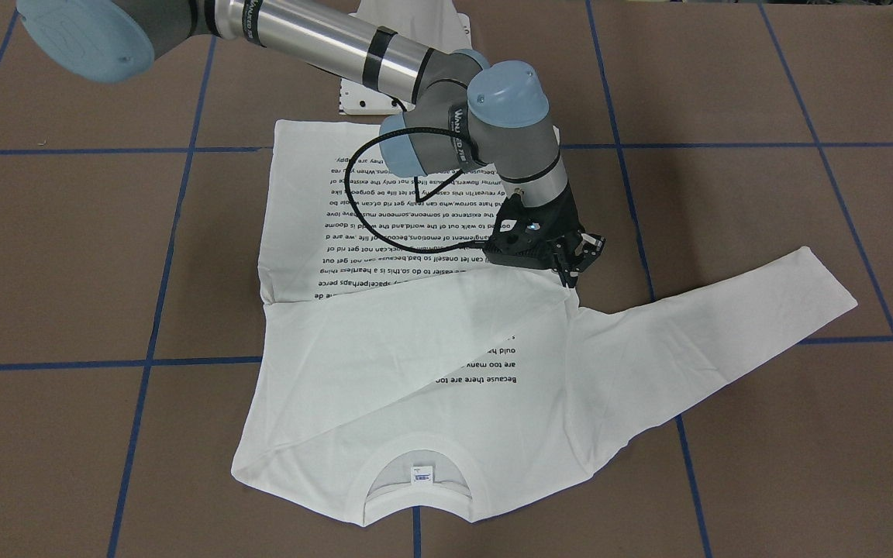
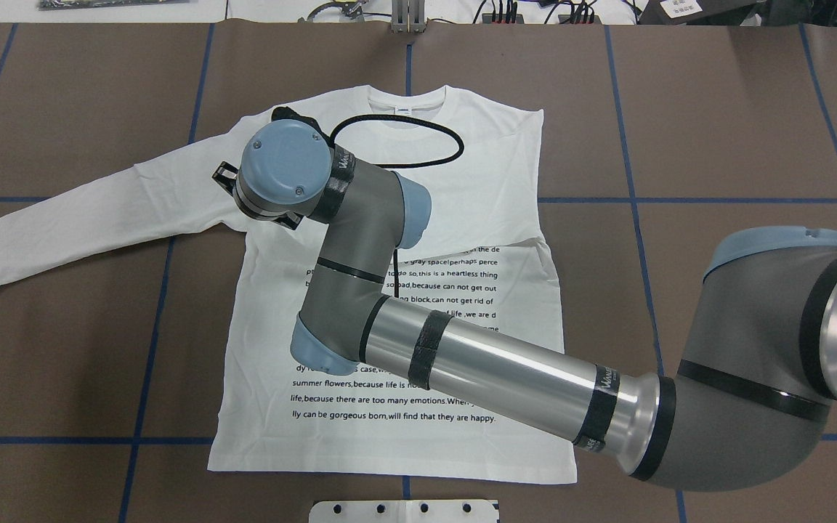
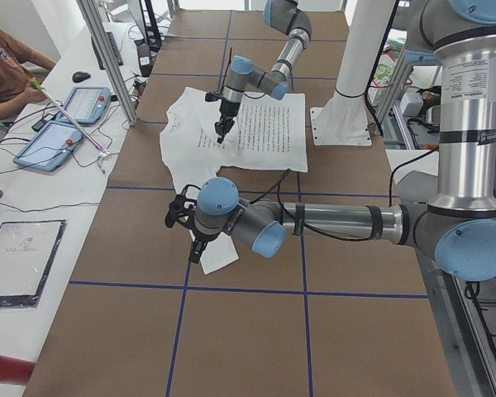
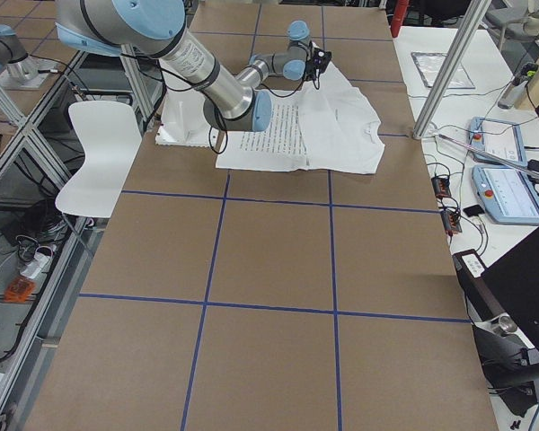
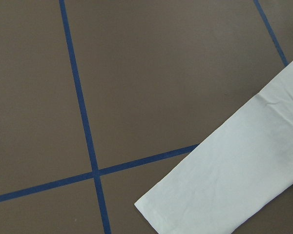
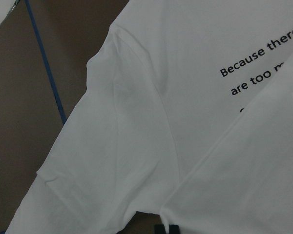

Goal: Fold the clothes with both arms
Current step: 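Fold the held sleeve across the shirt body toward the collar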

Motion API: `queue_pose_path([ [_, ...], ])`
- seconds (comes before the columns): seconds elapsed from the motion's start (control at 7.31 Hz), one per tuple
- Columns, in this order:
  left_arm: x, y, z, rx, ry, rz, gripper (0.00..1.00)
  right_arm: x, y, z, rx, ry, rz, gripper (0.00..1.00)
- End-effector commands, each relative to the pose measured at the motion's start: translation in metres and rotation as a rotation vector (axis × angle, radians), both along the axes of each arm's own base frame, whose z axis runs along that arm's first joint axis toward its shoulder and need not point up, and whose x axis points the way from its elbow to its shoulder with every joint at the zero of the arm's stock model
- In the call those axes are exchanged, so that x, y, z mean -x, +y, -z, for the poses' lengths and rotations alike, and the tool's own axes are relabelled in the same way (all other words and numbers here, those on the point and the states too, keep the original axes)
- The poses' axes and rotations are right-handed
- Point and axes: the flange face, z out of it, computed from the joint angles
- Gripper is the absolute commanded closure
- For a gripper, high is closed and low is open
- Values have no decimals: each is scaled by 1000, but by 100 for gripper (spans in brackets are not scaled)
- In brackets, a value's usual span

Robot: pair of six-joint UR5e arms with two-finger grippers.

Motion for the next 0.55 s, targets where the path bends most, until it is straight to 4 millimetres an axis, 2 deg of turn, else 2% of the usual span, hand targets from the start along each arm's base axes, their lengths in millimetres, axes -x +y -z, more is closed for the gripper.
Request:
queue_pose_path([
  [0.0,0,1,2,-2,1,1,0,3,-4,-1,9,6,-27,40],
  [0.27,-1,1,7,-4,6,5,0,8,-9,9,19,12,-54,16],
  [0.41,-2,1,9,-19,7,2,0,10,-10,13,34,9,-64,16],
])
